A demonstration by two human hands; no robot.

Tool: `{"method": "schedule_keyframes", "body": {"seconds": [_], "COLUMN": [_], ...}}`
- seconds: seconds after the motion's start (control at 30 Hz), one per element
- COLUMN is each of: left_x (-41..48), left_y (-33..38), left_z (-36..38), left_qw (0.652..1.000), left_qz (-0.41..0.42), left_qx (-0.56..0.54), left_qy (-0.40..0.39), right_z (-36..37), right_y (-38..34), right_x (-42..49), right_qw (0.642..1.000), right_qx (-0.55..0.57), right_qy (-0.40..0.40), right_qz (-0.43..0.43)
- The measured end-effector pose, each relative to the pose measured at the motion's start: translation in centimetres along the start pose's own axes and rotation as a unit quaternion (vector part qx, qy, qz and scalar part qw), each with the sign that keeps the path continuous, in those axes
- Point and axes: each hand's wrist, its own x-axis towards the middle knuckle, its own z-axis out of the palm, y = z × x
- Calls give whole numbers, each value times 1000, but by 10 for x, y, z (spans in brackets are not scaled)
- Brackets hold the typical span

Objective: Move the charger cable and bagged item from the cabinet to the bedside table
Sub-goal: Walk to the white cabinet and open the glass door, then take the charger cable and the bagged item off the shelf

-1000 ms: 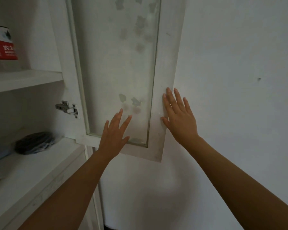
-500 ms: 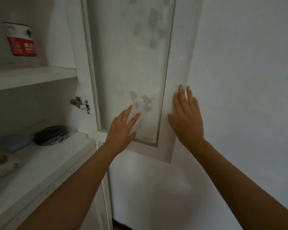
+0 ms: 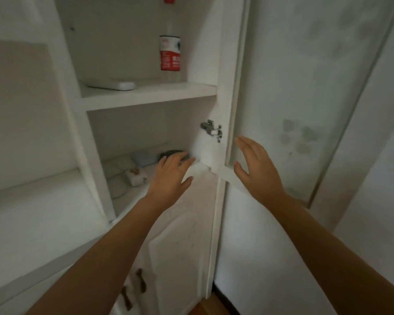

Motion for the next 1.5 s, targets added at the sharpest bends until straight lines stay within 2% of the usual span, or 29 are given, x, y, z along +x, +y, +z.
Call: {"method": "schedule_keyframes", "body": {"seconds": [0.23, 0.37, 0.6, 0.93, 1.1, 1.5], "left_x": [-60, -80, -101, -87, -78, -54], "left_y": [-34, -28, -4, -8, -35, -71], "left_z": [-34, -35, -21, 7, 27, 59], "left_qw": [996, 991, 980, 966, 958, 950], "left_qz": [-70, -104, -177, -239, -264, -304], "left_qx": [59, 85, 88, 72, 75, 64], "left_qy": [1, -5, -29, -73, -87, -37], "right_z": [53, 63, 66, 94, 135, 199], "right_y": [-30, -27, -6, 15, 15, 28], "right_x": [-8, -21, -42, -35, -12, 32], "right_qw": [992, 986, 976, 970, 960, 943], "right_qx": [82, 113, 159, 171, 175, 193], "right_qy": [-85, -115, -144, -170, -219, -268], "right_qz": [-34, -48, -24, -9, -26, -41]}}
